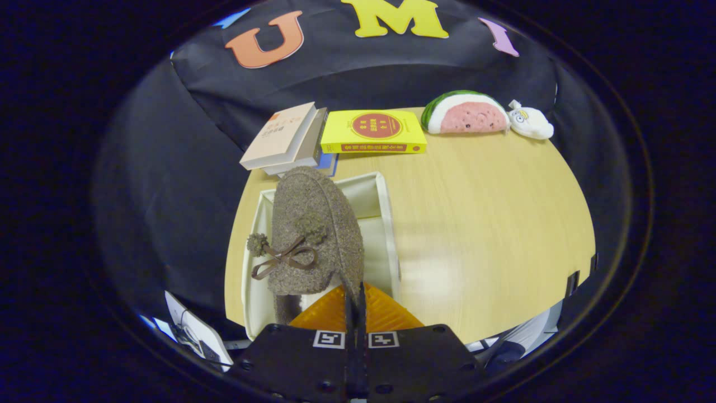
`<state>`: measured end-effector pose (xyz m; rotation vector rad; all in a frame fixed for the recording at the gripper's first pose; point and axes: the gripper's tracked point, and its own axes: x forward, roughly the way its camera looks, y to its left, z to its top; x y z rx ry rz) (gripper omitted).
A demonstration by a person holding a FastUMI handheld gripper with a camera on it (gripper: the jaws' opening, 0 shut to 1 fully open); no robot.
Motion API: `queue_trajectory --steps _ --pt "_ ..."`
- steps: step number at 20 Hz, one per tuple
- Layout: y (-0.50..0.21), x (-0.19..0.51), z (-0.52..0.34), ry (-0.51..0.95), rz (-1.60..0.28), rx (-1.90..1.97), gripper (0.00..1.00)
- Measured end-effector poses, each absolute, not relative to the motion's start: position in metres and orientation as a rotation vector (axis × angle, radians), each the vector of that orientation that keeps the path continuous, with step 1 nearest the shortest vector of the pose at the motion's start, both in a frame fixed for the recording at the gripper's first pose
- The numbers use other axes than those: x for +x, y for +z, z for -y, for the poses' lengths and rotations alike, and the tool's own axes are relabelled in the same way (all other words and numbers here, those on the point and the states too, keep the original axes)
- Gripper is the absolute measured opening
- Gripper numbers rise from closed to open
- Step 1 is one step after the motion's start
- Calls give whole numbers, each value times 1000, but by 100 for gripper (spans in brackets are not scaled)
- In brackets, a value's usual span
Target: Open the storage box then place both shoes into the box .Put the left shoe in first, then the right shoe, with the right side of both shoes facing outward in a uniform manner.
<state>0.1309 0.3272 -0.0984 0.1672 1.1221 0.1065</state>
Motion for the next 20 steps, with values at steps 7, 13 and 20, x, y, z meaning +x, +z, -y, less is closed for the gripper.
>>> queue_trajectory --steps 7,13,20 --pt "-132 135 -324 30 -1085 126 1" --pt "-123 133 -324 50 -1003 96 10" --pt "-82 136 -293 29 -802 69 14"
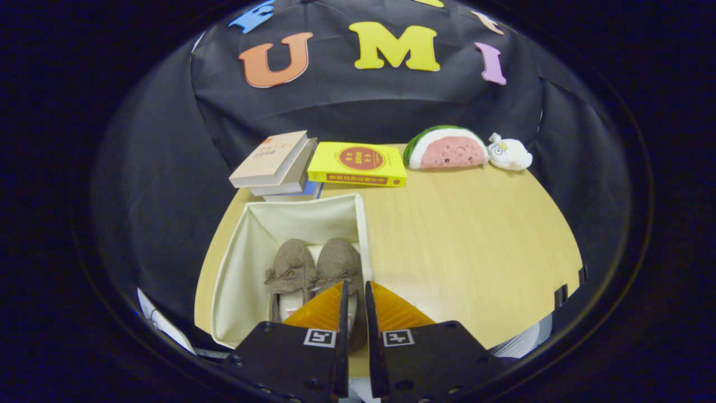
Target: Open the storage box then place both shoes into the box .Put the left shoe in first, then the right shoe, with the right side of both shoes facing outward in a uniform manner.
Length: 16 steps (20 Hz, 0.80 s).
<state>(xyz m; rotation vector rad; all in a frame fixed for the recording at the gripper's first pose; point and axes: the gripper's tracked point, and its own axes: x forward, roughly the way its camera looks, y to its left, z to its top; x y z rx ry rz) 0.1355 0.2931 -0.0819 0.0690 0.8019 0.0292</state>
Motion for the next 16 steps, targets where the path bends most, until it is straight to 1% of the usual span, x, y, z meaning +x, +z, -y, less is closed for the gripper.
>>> queue_trajectory --steps 3,6,8,11,14,16 --pt "-55 134 -277 40 -665 71 21" --pt "-23 129 -251 39 -503 79 31" --pt "-7 121 -233 33 -408 91 42" --pt "9 111 -212 70 -285 90 62" --pt "14 95 -182 61 -221 91 83" --pt "27 85 -156 27 -127 81 96"
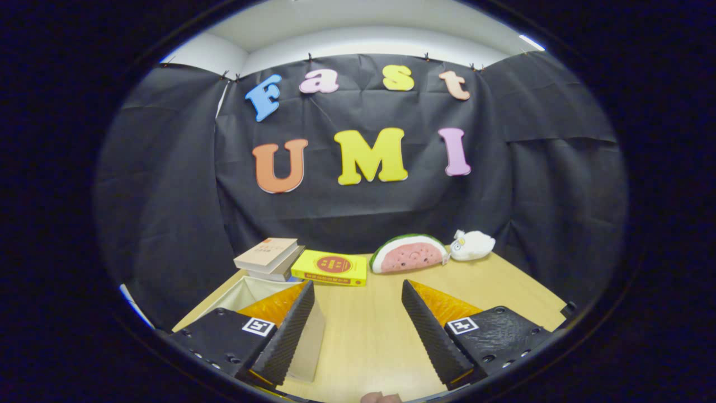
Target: Open the storage box then place both shoes into the box .Put the left shoe in first, then the right shoe, with the right side of both shoes facing outward in a uniform manner.
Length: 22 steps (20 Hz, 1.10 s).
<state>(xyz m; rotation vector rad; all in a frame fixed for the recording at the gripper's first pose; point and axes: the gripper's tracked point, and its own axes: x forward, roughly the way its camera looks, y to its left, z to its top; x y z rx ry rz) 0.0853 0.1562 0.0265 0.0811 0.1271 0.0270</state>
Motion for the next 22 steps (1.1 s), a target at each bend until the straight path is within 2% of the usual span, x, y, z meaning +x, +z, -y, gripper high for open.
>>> queue_trajectory --steps 6,14,18,22 --pt "49 26 -102 -46 99 93 96" --pt "30 -19 -68 -44 92 77 96" --pt "15 -30 -68 5 45 82 96" --pt "11 -31 -44 -37 54 60 95"
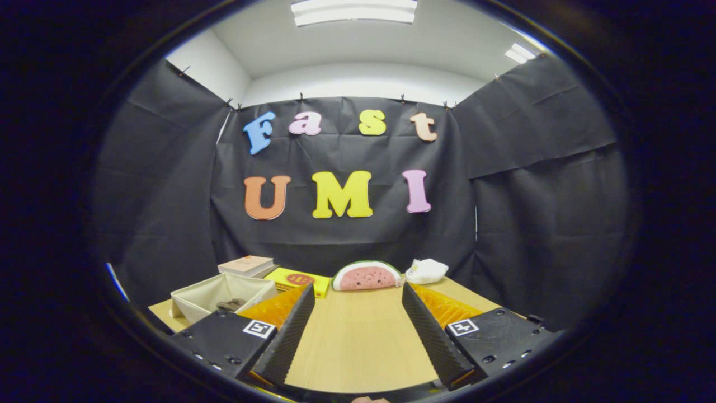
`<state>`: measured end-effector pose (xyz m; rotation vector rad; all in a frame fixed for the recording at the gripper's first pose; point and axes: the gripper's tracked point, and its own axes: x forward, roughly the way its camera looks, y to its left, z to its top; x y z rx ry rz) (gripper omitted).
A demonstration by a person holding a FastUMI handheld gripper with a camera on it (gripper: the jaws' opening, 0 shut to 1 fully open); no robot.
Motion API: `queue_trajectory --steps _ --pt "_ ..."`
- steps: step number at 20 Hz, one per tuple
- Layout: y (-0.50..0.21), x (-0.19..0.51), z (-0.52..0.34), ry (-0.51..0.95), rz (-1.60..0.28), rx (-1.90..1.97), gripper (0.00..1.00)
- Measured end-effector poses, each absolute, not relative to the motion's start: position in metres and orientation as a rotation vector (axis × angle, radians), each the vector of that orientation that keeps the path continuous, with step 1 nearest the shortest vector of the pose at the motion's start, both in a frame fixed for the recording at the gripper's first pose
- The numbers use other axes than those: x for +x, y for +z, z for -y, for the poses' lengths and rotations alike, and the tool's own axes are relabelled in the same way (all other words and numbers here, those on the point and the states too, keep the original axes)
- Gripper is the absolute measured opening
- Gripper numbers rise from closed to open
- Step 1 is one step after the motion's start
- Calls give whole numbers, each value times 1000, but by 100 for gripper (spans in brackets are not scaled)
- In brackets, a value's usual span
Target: Open the storage box then place both shoes into the box .Put the left shoe in first, then the right shoe, with the right side of both shoes facing outward in a uniform manner.
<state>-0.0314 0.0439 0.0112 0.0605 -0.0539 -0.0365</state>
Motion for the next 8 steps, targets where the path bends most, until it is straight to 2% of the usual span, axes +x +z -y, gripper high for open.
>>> queue_trajectory --steps 8 --pt "15 -33 -39 -47 70 61 96"
